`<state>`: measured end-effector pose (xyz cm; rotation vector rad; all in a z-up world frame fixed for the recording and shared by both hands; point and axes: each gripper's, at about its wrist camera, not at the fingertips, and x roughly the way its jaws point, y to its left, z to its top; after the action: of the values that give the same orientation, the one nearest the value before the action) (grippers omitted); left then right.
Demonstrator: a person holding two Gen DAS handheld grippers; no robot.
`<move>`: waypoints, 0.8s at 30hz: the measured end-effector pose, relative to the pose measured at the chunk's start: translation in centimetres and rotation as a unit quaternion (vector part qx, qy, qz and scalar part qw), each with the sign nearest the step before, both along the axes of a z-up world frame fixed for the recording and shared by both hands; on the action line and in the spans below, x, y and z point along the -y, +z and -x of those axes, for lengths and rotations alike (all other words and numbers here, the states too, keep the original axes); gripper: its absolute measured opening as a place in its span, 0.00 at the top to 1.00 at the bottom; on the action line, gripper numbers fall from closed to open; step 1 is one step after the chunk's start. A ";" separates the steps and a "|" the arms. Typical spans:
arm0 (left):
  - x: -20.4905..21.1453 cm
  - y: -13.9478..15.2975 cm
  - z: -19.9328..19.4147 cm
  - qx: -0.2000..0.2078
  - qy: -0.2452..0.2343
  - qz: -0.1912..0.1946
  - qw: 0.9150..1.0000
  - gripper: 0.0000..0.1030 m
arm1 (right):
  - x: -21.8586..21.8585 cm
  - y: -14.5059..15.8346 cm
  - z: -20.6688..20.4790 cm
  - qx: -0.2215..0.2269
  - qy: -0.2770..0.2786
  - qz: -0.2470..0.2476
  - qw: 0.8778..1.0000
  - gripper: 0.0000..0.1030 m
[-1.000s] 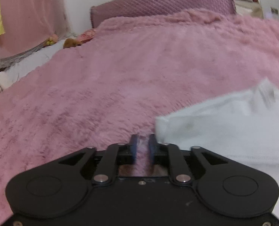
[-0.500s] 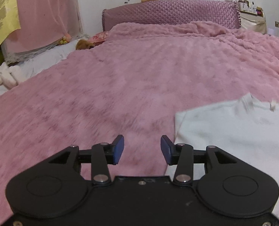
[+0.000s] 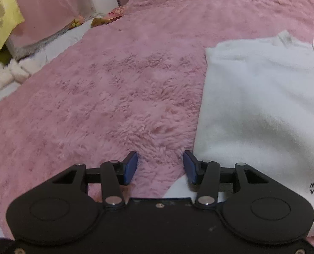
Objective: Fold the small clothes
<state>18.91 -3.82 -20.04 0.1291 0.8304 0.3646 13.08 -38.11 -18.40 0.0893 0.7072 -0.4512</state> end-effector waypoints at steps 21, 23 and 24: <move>4.1 -0.2 3.6 -0.025 -0.073 0.059 0.995 0.46 | -3.3 -0.8 3.2 -0.029 0.015 -0.003 0.999 0.71; 3.8 -0.2 3.6 -0.021 -0.072 0.068 0.995 0.46 | -3.4 -0.8 3.3 -0.029 0.017 0.003 0.999 0.70; 3.3 -0.1 3.7 -0.017 -0.069 0.077 0.994 0.46 | -3.5 -0.7 3.3 -0.028 0.017 0.006 0.999 0.70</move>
<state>15.18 -7.13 -20.14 0.0482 0.8744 0.1671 9.74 -34.61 -19.13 0.0526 0.7605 -0.4266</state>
